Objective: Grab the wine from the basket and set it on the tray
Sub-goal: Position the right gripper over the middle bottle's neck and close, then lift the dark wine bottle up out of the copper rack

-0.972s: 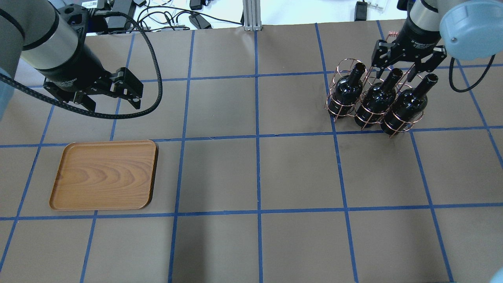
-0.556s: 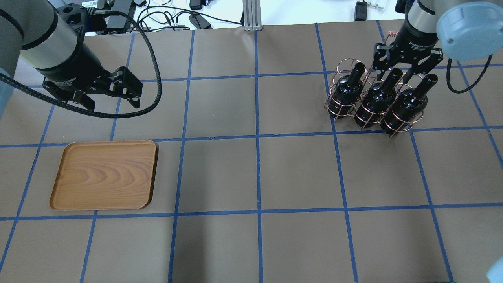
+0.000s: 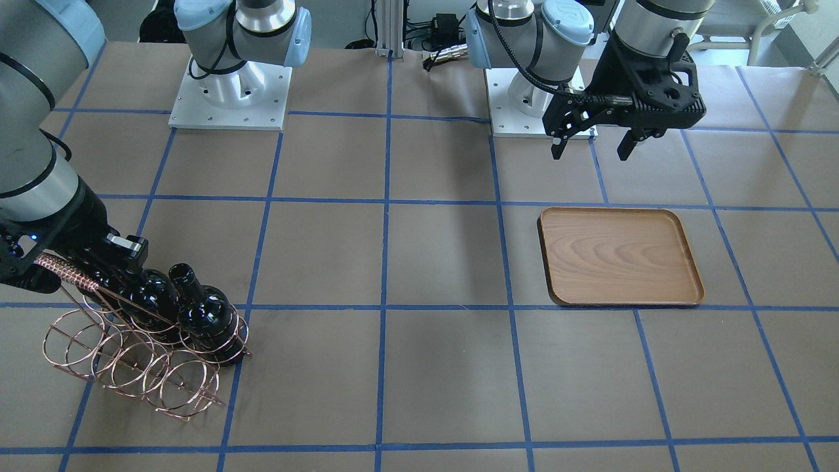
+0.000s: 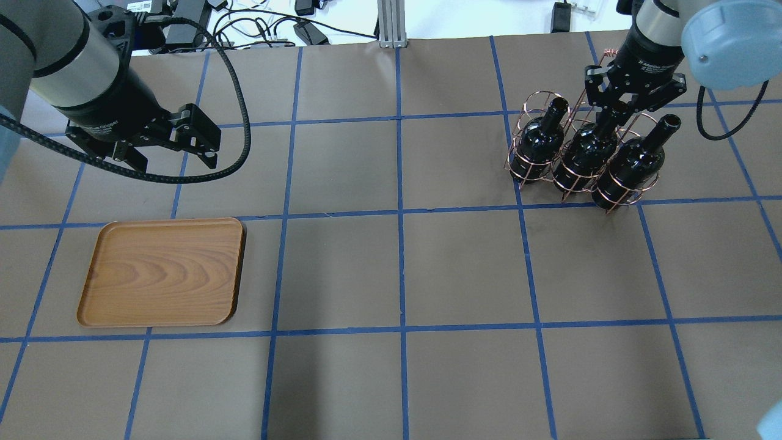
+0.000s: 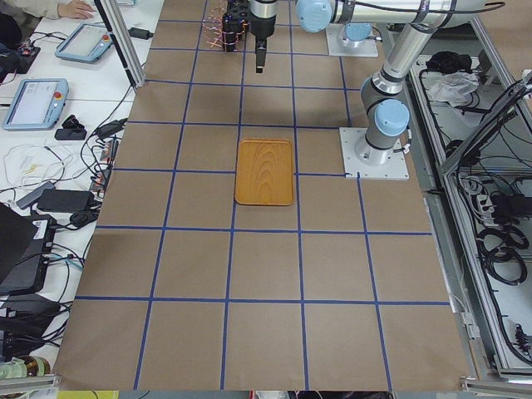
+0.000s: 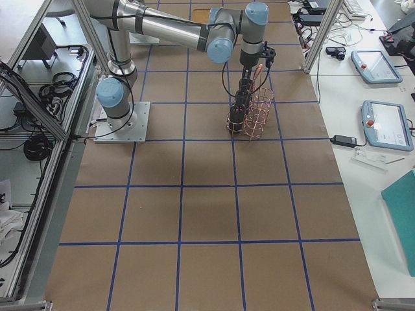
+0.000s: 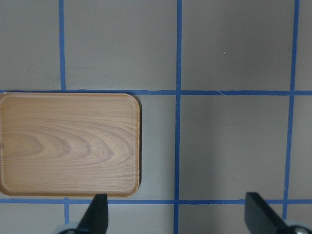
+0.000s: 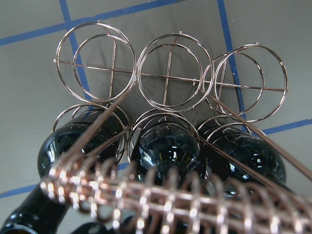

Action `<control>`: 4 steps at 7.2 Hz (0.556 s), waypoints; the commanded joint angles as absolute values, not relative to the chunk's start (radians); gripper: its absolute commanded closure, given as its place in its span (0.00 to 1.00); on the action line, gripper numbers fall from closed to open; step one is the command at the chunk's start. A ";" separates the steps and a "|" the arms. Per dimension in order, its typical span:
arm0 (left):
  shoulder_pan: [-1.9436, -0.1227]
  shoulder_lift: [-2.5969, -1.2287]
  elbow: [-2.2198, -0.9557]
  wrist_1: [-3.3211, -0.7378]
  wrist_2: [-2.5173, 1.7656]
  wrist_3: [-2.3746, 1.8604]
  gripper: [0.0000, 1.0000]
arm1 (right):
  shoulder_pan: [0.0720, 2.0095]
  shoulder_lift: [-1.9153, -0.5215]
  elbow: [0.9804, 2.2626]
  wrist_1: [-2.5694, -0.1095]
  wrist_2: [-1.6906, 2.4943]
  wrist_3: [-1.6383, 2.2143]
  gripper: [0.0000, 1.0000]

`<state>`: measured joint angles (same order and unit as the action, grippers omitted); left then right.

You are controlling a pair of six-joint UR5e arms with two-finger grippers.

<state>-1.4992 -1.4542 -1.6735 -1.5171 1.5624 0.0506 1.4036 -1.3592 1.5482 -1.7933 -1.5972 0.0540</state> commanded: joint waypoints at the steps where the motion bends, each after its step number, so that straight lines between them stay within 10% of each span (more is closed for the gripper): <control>1: -1.499 -1.454 -1.674 -1.517 1.562 0.051 0.00 | 1.404 -1.367 1.490 -1.763 -1.600 0.055 0.97; 4: -1.500 -1.453 -1.675 -1.520 1.565 0.051 0.00 | 1.414 -1.422 1.312 -1.523 -1.598 0.069 0.97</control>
